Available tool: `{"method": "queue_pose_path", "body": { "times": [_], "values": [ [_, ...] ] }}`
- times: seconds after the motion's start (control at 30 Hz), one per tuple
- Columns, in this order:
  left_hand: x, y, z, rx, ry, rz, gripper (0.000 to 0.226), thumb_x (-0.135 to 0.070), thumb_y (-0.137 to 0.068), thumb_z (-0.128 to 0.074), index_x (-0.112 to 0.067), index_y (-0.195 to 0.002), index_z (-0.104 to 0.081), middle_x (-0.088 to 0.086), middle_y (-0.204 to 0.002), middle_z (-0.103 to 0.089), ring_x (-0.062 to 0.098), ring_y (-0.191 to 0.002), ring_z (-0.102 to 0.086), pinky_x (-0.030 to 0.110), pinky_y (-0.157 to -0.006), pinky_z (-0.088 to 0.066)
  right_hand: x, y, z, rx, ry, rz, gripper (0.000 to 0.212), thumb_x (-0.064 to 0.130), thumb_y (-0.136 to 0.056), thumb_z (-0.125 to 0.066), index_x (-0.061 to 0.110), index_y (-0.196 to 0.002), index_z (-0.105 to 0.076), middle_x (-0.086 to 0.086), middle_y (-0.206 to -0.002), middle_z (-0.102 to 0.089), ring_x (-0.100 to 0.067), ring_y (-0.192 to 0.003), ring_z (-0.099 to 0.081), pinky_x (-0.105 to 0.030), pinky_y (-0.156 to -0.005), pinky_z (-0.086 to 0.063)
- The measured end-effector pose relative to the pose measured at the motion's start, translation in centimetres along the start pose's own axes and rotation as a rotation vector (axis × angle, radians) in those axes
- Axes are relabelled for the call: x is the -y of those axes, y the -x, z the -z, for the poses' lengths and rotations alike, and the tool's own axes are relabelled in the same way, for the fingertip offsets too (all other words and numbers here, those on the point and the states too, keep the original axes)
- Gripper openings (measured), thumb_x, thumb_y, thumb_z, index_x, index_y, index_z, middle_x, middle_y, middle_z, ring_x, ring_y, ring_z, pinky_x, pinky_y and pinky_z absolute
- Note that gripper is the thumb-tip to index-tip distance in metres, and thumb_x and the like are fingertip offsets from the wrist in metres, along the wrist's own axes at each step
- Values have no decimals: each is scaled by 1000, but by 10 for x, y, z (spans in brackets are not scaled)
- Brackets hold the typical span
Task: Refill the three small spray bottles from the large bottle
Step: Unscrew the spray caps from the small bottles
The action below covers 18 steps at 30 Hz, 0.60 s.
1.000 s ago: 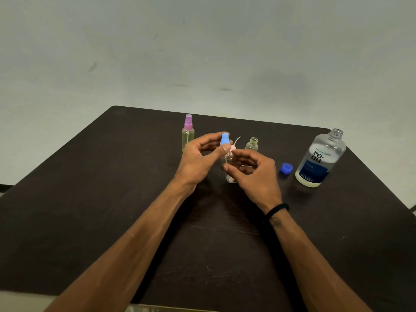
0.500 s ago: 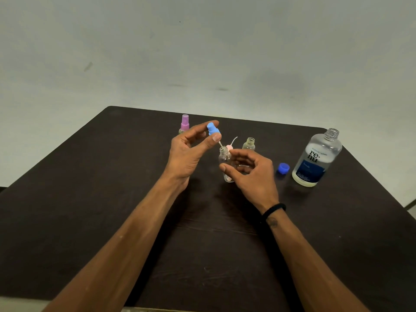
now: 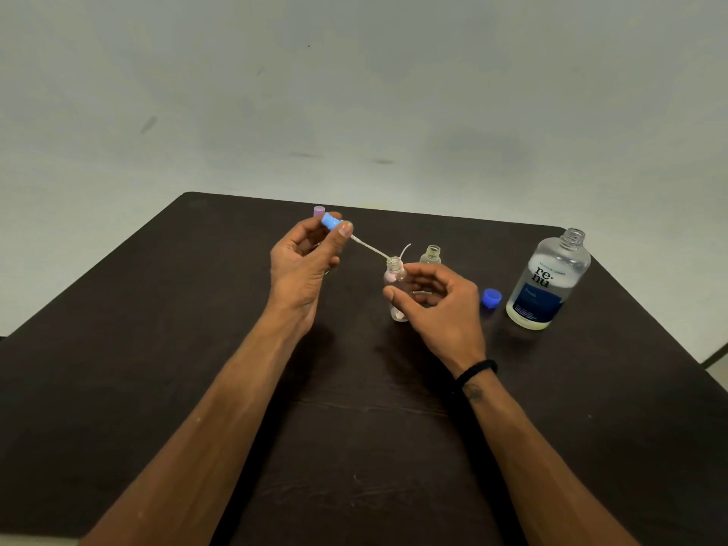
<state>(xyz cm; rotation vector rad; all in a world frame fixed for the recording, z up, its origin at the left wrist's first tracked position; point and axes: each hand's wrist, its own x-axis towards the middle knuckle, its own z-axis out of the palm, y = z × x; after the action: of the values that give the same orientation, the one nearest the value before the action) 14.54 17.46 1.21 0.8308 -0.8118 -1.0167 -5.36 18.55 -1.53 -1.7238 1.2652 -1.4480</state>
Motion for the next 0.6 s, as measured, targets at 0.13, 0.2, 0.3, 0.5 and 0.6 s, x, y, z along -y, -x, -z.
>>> {"method": "queue_pose_path", "body": {
  "times": [0.13,0.2,0.3,0.5,0.6],
  "values": [
    [2,-1,3,-59,-26,-42,29,-16,-84,-87,-14,-110,-74,4,-100,-77,17,-89,-70,29,-80,-59,-2,-1,1,-68,2,-12,40,25,-79,-95,23,-114,-76,8,-107,-79,-9,-98,-77,-37,-88,-65],
    [3,-1,2,-79,-6,-50,31,-14,-84,-87,-10,-111,-71,7,-96,-77,20,-87,-72,31,-83,-61,-2,-2,2,-89,3,-19,40,26,-79,-95,23,-115,-76,9,-107,-79,-8,-97,-77,-36,-88,-65],
    [7,-3,5,-138,-41,-77,31,-11,-84,-87,-7,-110,-69,13,-101,-78,22,-85,-74,34,-82,-63,-3,-2,3,-110,0,-21,42,26,-79,-95,20,-115,-76,10,-106,-78,-5,-96,-76,-32,-88,-65],
    [38,5,1,-149,-659,-294,23,-18,-85,-87,-16,-102,-71,-8,-97,-74,8,-85,-73,23,-79,-62,-4,-1,-1,-93,-2,-9,41,24,-79,-95,24,-115,-74,10,-108,-77,-4,-101,-75,-28,-90,-63],
    [53,1,-3,-122,-849,-356,21,-22,-87,-84,-20,-98,-66,-7,-93,-71,11,-80,-70,31,-76,-62,-3,-1,0,-81,-22,-9,41,21,-79,-94,28,-113,-71,11,-109,-76,-2,-101,-74,-22,-89,-61]
  ]
}}
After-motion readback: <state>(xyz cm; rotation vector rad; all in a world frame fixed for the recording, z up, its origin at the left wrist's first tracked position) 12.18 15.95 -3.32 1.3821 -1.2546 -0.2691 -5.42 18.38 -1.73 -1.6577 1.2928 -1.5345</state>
